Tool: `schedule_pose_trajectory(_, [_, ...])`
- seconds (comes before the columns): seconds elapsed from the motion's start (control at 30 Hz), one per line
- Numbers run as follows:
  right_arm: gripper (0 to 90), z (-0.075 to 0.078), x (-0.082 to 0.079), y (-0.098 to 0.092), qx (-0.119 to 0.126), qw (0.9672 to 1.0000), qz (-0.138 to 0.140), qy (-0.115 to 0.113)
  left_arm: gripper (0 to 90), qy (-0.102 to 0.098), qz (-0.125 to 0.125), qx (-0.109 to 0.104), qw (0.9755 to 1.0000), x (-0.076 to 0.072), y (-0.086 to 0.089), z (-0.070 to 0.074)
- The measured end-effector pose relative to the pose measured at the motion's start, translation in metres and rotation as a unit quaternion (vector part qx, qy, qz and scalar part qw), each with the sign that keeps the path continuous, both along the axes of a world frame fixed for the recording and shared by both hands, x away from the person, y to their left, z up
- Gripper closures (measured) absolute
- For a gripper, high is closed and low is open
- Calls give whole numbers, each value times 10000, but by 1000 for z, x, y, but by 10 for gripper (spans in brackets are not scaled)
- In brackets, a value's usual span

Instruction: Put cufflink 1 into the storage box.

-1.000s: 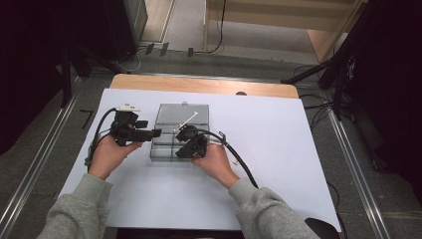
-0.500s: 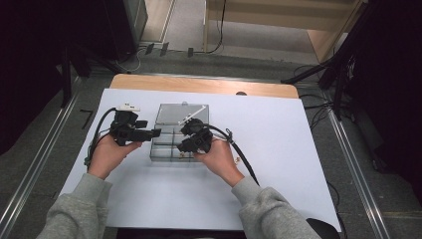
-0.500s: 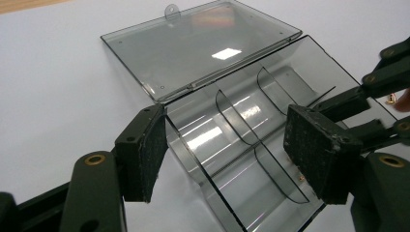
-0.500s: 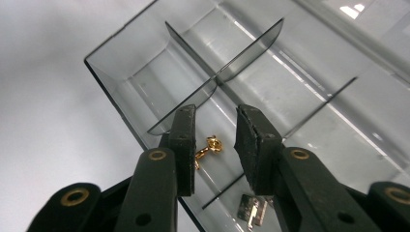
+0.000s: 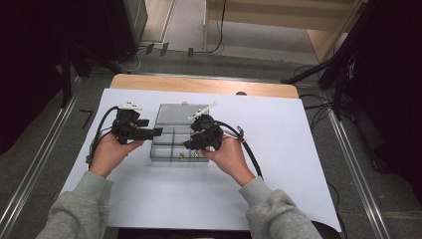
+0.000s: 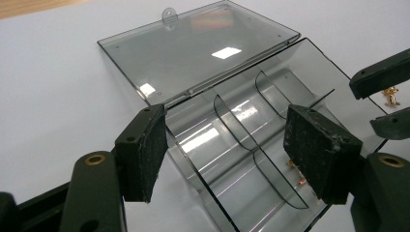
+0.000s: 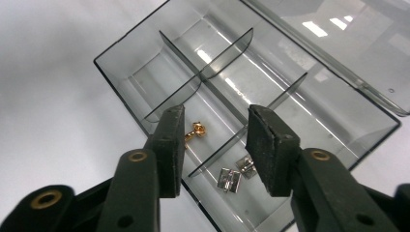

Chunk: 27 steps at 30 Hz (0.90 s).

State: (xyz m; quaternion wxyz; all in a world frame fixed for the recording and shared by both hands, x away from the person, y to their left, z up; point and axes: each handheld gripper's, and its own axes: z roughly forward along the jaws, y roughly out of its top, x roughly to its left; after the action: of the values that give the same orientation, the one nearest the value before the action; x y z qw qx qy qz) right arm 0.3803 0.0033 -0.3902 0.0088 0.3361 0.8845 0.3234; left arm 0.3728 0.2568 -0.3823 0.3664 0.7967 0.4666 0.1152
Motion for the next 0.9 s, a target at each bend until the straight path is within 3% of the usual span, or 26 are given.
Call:
schedule_pose_trajectory(0.27, [557,-1,2,-15,111,9998,-150,18,325,7,-54,-28,10000,2,-2,1])
schedule_pose_trajectory(0.4, [529,1,2,-24,168,9995,-240,-90,324,11,-59,-28,10000,2,-2,1])
schedule_pose_trajectory(0.9, [554,1,-3,-47,89,9991,-402,-114,324,48,-62,-67,9999,3,0,1])
